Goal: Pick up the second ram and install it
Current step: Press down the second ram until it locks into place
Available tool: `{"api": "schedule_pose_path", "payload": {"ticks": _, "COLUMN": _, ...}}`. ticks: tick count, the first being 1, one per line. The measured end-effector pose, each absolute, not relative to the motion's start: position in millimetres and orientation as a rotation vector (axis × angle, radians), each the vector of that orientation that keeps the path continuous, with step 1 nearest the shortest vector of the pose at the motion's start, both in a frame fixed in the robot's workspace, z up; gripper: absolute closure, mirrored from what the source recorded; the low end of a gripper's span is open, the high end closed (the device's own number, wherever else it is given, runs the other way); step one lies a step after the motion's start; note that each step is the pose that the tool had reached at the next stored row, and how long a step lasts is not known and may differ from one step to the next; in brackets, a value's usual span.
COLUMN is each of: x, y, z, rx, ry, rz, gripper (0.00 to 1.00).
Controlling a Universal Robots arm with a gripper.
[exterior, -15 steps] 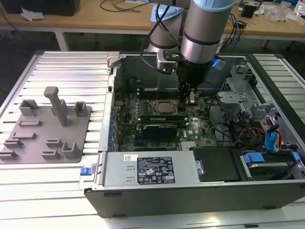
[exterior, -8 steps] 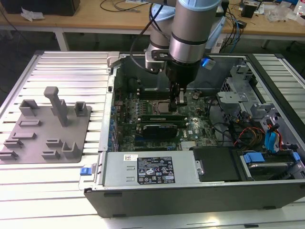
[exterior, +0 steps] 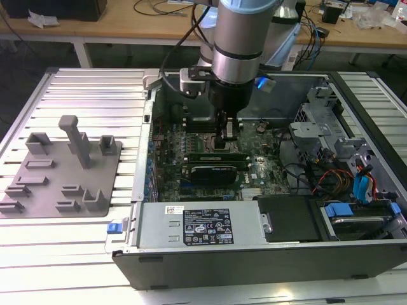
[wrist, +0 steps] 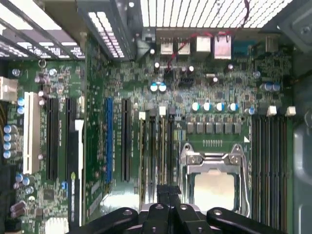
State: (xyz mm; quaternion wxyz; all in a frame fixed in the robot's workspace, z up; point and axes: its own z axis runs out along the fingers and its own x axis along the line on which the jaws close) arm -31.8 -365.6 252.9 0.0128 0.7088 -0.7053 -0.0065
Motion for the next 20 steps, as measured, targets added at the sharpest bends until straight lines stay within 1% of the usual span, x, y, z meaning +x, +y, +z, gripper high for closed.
{"api": "schedule_pose_path", "payload": {"ticks": 7, "x": -54.4, "y": -365.6, "z": 252.7, "rx": 2.210, "ry": -2.199, "rz": -0.019, "gripper": 0.92}}
{"api": "schedule_pose_path", "payload": {"ticks": 20, "x": -55.9, "y": -365.6, "z": 243.3, "rx": 2.210, "ry": -2.198, "rz": -0.019, "gripper": 0.92}}
